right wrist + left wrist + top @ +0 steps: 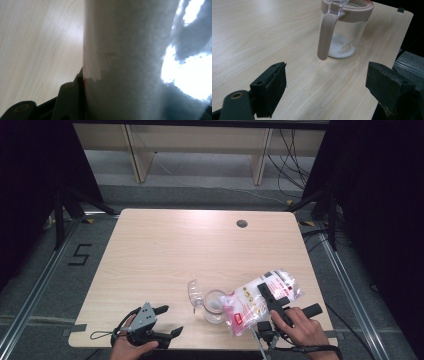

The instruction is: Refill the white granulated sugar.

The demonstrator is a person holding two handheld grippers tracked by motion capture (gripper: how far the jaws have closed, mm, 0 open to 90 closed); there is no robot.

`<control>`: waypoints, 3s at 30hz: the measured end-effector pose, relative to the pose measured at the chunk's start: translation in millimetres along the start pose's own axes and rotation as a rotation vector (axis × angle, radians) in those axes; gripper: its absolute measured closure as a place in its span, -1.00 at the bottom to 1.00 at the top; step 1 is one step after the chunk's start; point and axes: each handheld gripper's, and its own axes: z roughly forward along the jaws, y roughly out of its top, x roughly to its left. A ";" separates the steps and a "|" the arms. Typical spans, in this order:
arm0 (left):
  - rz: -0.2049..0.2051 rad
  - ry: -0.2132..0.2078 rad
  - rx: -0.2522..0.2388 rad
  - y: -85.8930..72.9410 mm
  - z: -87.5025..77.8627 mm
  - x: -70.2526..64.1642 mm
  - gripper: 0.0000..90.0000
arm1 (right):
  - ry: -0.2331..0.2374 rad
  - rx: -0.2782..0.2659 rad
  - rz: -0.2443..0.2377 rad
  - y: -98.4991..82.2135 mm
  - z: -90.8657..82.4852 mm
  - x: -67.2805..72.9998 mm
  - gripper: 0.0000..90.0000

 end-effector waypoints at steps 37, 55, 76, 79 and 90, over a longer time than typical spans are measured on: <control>-0.005 -0.006 -0.002 -0.3 0.5 0.0 -0.64 | -0.009 0.005 -0.052 -1.2 -1.3 -4.2 0.19; 0.017 -0.002 -0.001 0.5 -0.2 1.3 -0.63 | -0.001 0.016 -0.019 -2.4 -3.4 -2.2 0.20; 0.020 -0.003 0.002 0.3 0.0 2.0 -0.63 | 0.003 0.013 -0.012 -4.9 -3.1 -1.8 0.21; 0.021 -0.002 0.001 0.4 0.1 2.2 -0.63 | 0.000 0.006 -0.013 -5.0 -3.0 -3.0 0.21; 0.023 -0.003 0.004 0.4 0.1 2.5 -0.63 | -0.006 -0.005 -0.025 -5.1 -3.5 -5.3 0.21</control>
